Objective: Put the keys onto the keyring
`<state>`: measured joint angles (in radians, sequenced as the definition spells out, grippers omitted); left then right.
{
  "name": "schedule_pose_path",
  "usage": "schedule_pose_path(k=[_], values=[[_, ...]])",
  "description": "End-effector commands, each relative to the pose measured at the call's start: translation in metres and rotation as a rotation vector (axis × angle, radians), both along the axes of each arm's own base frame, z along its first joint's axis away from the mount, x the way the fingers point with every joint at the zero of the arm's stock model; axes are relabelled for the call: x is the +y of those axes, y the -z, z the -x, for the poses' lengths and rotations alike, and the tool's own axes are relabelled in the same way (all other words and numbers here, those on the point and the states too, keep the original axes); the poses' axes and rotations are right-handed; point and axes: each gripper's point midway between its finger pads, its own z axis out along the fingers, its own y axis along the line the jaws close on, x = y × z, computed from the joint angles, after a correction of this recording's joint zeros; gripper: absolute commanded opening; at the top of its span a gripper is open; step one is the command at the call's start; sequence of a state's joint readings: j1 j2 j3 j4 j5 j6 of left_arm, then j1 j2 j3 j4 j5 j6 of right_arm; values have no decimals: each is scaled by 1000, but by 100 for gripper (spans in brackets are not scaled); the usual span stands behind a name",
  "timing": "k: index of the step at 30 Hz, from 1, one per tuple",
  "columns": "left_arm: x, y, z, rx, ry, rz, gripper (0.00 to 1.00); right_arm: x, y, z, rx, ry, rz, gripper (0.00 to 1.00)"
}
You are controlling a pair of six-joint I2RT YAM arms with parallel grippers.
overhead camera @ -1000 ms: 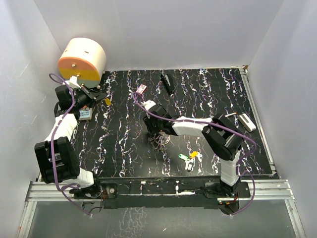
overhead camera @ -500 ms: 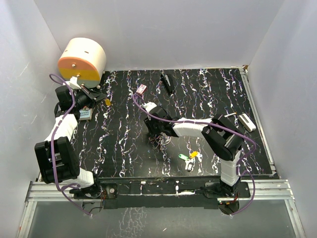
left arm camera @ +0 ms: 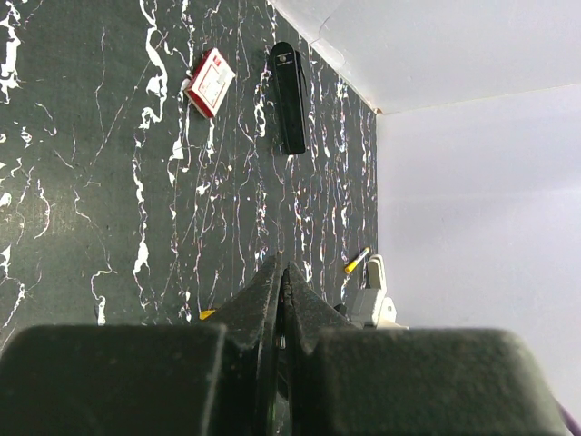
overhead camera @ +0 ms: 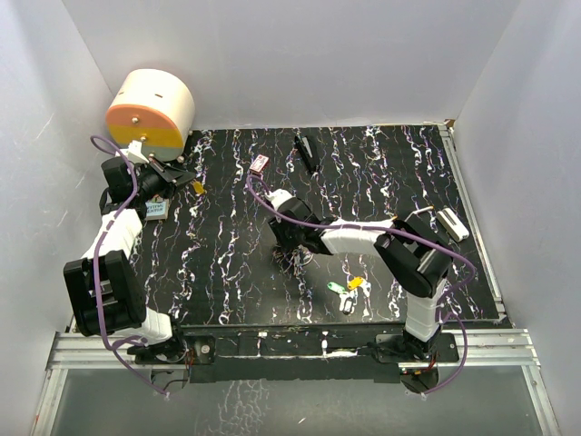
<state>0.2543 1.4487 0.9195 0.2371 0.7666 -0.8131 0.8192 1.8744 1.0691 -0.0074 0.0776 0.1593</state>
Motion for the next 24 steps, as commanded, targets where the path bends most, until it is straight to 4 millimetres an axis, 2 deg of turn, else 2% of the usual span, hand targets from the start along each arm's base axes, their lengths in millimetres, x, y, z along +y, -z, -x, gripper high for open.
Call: schedule_pose_path(k=[1, 16, 19, 24], values=[[1, -24, 5, -73, -5, -15, 0, -8, -5, 4, -19, 6, 5, 36], [1, -25, 6, -72, -8, -10, 0, -13, 5, 20, 1, -47, -9, 25], [0, -25, 6, -73, -4, -8, 0, -13, 9, 24, 12, -64, -6, 13], [-1, -24, 7, -64, 3, 11, 0, -20, 22, 31, 39, -67, 24, 8]])
